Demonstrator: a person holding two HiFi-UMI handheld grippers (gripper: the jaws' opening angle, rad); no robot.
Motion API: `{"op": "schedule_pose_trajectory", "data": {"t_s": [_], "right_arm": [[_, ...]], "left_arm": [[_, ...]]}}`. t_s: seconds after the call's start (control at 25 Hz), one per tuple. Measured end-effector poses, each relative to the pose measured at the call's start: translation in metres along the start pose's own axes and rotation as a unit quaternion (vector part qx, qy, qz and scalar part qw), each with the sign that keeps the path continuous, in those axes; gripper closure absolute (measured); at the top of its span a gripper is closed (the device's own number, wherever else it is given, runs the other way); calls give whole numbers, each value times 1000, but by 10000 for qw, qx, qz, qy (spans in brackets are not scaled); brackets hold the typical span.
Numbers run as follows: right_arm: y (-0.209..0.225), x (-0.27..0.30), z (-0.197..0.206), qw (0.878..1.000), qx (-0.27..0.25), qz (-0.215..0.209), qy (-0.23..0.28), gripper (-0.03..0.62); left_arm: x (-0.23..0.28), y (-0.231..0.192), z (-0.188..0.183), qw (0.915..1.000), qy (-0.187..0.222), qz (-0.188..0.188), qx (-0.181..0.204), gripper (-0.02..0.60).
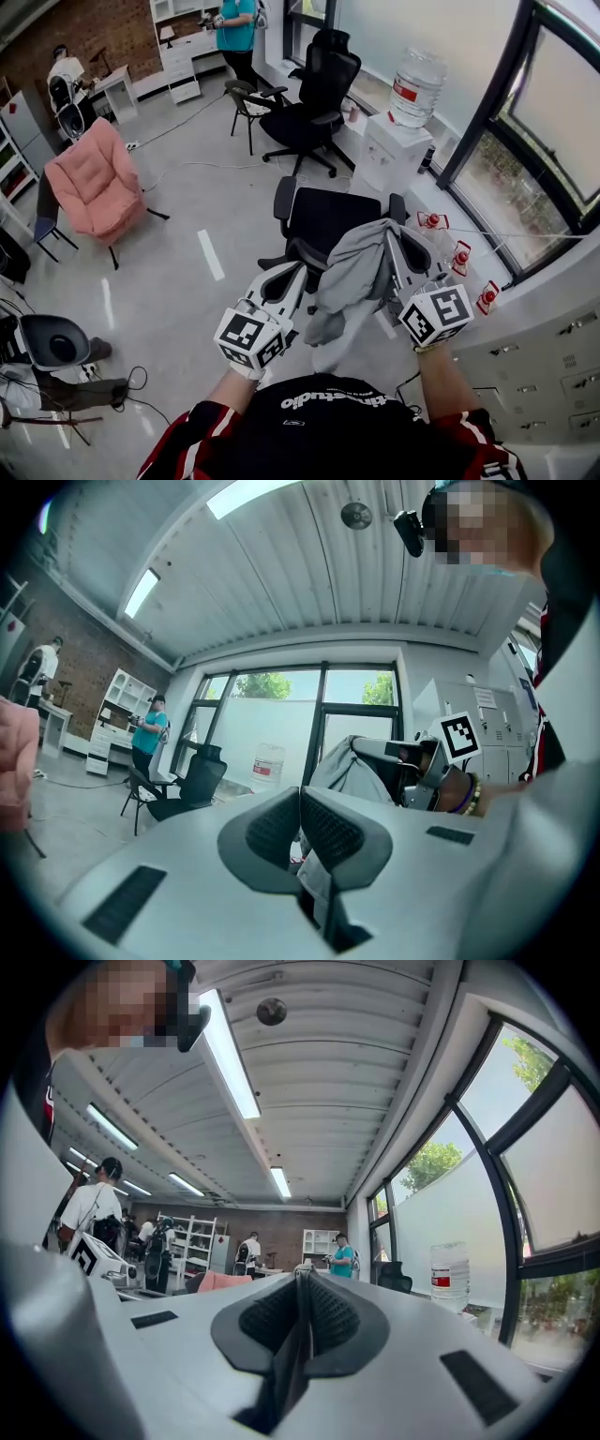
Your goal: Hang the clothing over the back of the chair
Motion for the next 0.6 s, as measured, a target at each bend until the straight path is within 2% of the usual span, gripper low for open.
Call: {"op": "schedule_pose_trajectory", "data": {"t_s": [0.24,0.4,0.6], "right_arm": [[39,32,-4,9990,-184,-405,-70,563],[57,50,-1,9943,-428,-964,-169,562],[85,70,12,9846,-425,-1683,-199,560]], "left_arm": [[32,-1,-2,10000,-19,18,13,557],[48,-1,3,10000,-78,46,-41,557],[68,-3,5,9999,-128,-11,-13,557]]}}
Point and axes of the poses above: the fingertips, and each gripper's own axes: x forward along the fingers, y to its right, z out of its underside, the point moved 4 cm from there along -x, backward along the fingers, and after that the axes turned 12 degrees about -z, right-handed, at the moved point
